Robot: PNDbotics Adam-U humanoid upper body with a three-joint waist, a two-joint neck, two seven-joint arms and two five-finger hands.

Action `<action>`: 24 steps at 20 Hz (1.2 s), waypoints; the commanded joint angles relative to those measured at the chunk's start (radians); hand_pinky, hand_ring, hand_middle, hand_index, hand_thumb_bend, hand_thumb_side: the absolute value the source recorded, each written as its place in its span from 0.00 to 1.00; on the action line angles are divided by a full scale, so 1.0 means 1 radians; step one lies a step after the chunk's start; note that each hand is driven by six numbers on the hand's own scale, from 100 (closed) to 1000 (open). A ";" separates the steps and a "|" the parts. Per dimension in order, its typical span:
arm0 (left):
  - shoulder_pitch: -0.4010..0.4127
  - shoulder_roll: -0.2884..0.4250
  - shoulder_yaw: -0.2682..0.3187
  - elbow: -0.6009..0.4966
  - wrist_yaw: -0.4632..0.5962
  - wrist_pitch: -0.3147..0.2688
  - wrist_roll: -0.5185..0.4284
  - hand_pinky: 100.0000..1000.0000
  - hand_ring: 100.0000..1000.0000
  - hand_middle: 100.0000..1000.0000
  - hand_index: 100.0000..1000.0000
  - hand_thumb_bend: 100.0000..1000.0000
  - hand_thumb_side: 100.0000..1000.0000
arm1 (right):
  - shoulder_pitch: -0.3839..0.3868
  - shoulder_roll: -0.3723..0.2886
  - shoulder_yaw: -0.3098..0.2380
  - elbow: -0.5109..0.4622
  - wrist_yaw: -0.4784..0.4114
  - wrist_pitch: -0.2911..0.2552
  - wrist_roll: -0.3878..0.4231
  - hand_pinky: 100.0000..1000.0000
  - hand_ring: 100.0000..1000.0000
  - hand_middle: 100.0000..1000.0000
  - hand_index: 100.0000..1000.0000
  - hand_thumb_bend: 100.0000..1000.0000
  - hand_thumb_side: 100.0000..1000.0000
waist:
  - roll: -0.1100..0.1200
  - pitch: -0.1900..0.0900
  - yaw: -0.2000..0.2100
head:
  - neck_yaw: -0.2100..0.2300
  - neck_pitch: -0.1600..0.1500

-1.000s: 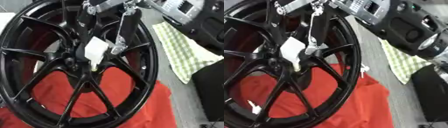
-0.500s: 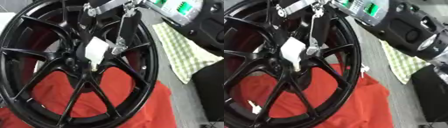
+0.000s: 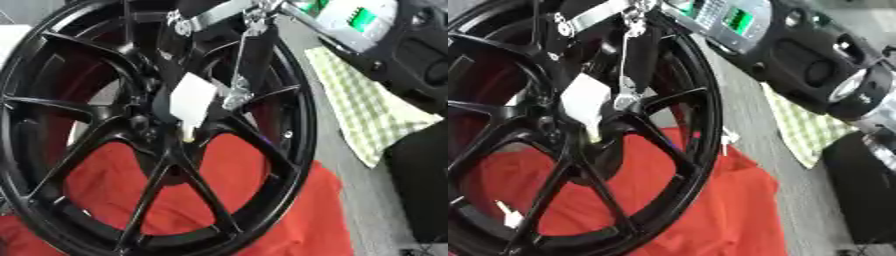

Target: Pull the pin out of the wheel hub.

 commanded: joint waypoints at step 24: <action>-0.007 0.012 0.005 -0.009 -0.004 0.000 -0.002 0.68 0.67 0.64 0.71 0.00 0.84 | -0.022 -0.027 -0.029 -0.014 -0.067 0.084 -0.045 0.77 0.62 0.42 0.48 0.33 0.19 | 0.007 -0.021 -0.007 | -0.004 0.006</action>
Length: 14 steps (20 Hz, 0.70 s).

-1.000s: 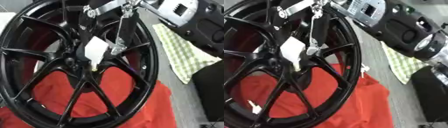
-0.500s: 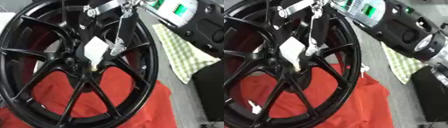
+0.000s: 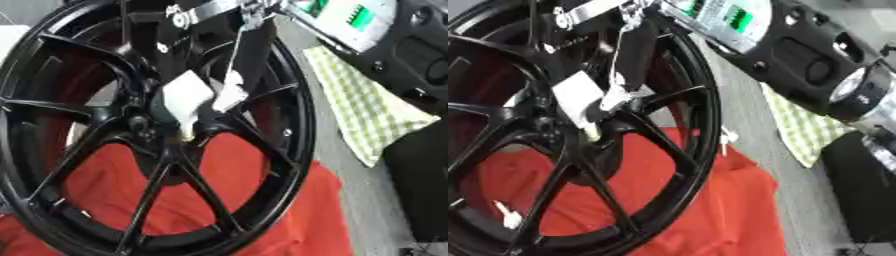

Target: Pull the pin out of the wheel hub.

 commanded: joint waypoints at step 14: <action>0.004 0.013 0.009 -0.007 -0.006 0.001 0.000 0.68 0.67 0.65 0.71 0.00 0.84 | -0.039 -0.057 -0.071 -0.044 -0.031 0.030 -0.003 0.76 0.61 0.42 0.47 0.34 0.24 | 0.008 -0.031 -0.011 | -0.004 0.006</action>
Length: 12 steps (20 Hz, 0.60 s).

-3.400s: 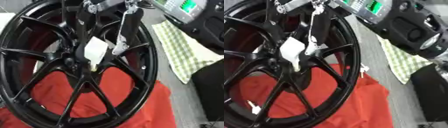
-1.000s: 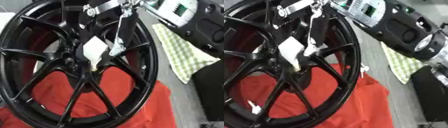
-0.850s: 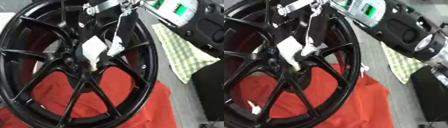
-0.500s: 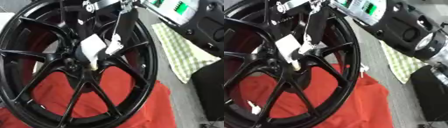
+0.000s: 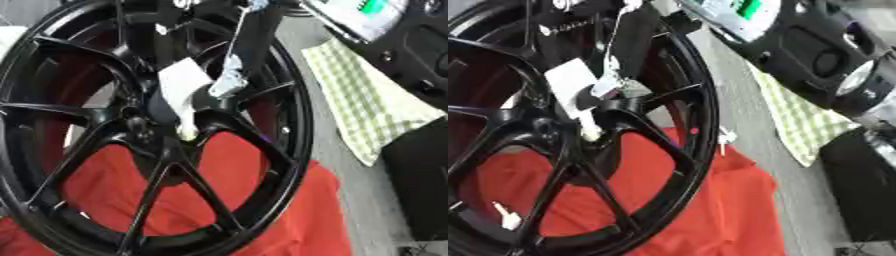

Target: Pull the pin out of the wheel hub.

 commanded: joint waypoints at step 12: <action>0.006 0.014 0.010 -0.009 -0.007 0.000 0.000 0.68 0.67 0.65 0.71 0.00 0.84 | -0.037 -0.066 -0.118 -0.041 -0.051 0.024 -0.060 0.76 0.60 0.41 0.46 0.31 0.24 | 0.012 -0.036 -0.009 | -0.005 0.006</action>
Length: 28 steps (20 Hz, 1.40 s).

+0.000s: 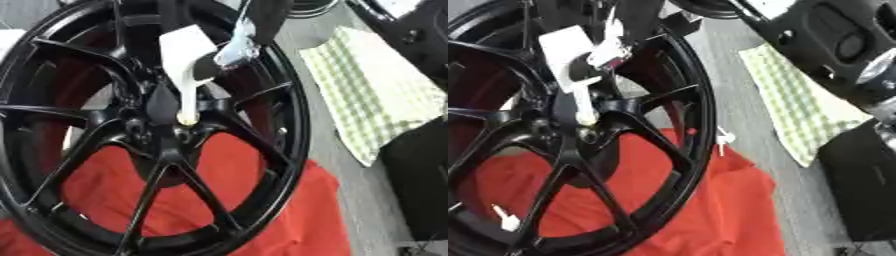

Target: Pull the pin out of the wheel hub.

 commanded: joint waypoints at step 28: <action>0.023 0.023 0.028 -0.016 -0.016 -0.002 0.020 0.68 0.67 0.65 0.70 0.00 0.84 | 0.344 -0.398 -0.476 0.016 -0.118 -0.009 -0.309 0.76 0.59 0.39 0.44 0.21 0.10 | 0.018 -0.029 -0.036 | 0.032 0.006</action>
